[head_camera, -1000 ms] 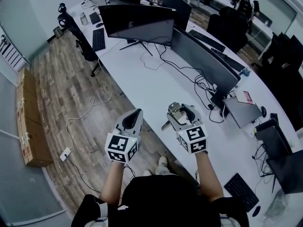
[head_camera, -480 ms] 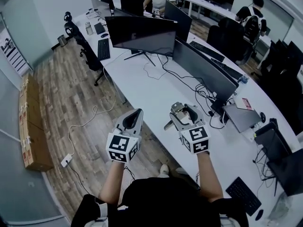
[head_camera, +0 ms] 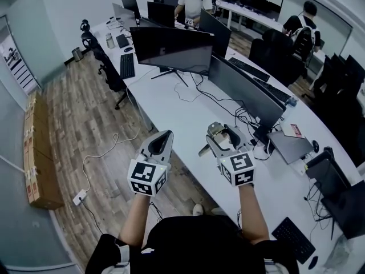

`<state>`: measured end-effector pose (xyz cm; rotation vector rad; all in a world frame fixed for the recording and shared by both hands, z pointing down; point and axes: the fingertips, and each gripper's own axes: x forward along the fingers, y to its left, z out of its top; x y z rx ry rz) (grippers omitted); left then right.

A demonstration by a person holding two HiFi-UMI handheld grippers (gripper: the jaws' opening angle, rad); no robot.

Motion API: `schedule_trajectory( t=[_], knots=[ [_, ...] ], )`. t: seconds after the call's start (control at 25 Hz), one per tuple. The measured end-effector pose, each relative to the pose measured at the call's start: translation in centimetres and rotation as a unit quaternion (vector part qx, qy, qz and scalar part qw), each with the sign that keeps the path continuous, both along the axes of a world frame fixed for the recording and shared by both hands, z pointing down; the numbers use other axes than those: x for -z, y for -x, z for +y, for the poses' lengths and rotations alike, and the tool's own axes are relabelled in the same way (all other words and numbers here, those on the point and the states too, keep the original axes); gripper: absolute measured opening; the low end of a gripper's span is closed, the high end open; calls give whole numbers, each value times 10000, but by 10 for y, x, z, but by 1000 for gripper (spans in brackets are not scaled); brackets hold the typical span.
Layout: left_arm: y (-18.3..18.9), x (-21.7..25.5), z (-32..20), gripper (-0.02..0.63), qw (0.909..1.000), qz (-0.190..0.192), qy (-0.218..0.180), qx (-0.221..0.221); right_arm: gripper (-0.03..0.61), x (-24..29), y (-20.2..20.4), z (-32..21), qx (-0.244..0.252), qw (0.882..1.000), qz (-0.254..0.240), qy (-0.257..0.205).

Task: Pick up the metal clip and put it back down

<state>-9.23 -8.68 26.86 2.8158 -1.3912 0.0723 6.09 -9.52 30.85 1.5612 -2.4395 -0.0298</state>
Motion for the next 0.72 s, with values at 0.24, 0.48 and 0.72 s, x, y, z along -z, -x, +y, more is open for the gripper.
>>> schedule_trajectory(
  t=[0.24,0.48,0.72],
  knots=[
    [2,-3,3,11,10000,36,37,30,284,-3,-1,0,-9,10000,-14,28],
    [3,-10,1,11,9999,4,121,44,283,-11,0,-3,36,9999,1,108],
    [2,-18,-4,11,9996,69,268,45,282,-19,3,-7,97,9997,18,222]
  ],
)
